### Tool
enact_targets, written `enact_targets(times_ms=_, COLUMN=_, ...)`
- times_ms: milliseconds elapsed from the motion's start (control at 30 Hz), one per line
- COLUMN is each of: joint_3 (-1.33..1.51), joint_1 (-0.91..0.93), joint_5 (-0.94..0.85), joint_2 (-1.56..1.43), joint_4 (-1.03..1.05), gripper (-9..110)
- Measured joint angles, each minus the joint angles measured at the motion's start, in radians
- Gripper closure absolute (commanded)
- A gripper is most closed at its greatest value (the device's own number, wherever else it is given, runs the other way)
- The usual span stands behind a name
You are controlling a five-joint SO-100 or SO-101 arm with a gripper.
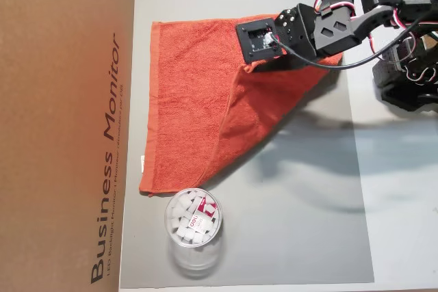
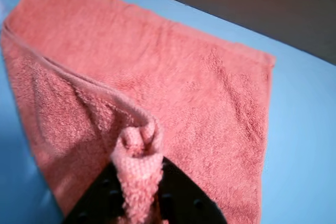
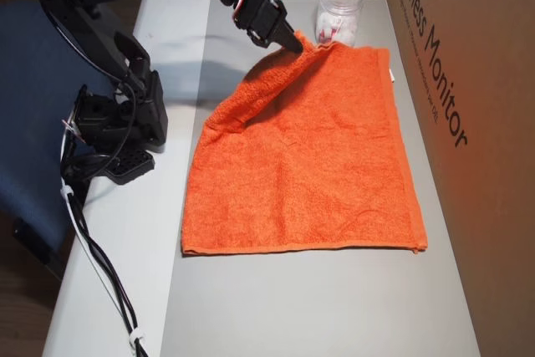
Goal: Fold the blanket.
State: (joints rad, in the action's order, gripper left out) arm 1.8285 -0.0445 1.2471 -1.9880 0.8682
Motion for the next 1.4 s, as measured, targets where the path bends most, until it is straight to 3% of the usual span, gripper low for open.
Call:
enact_targets(times_ms=1100, joint_3=-0.873, joint_1=0.259, joint_5=0.0, joint_2=0.618, joint_4=0.002, gripper=102)
enact_targets(times_ms=1400, joint_3=-0.894, joint_1=0.324, joint_5=0.0, joint_2=0.762, joint_4=-0.192, gripper=102)
